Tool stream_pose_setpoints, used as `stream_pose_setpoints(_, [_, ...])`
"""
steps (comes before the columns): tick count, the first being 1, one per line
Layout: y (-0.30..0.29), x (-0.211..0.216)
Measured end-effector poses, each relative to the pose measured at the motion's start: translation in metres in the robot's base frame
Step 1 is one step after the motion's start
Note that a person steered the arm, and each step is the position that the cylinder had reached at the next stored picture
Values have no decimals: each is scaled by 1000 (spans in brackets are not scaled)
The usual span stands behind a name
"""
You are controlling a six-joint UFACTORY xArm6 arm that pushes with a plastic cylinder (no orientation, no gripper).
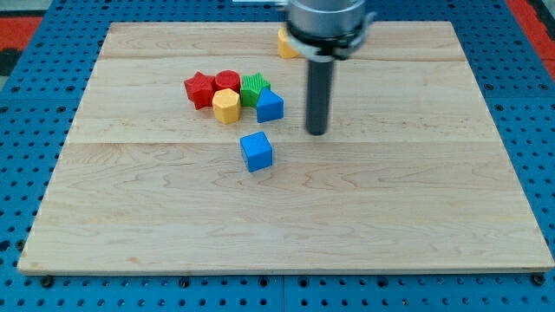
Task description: Place the blue triangle below the green star
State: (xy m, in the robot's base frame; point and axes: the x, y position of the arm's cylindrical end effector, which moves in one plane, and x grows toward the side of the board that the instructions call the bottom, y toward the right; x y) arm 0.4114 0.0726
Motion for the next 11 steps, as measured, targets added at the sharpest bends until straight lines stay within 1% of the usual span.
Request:
stream_pose_setpoints(1, [9,-54])
stream_pose_setpoints(3, [-40,-31])
stream_pose_setpoints(4, [-40,-52])
stream_pose_setpoints(5, [-68,-45])
stream_pose_setpoints(6, [-68,-23])
stream_pose_setpoints(8, [-84,-22])
stream_pose_setpoints(9, [-85,-31])
stream_pose_setpoints(10, [-17,-18])
stream_pose_setpoints(11, [1,49])
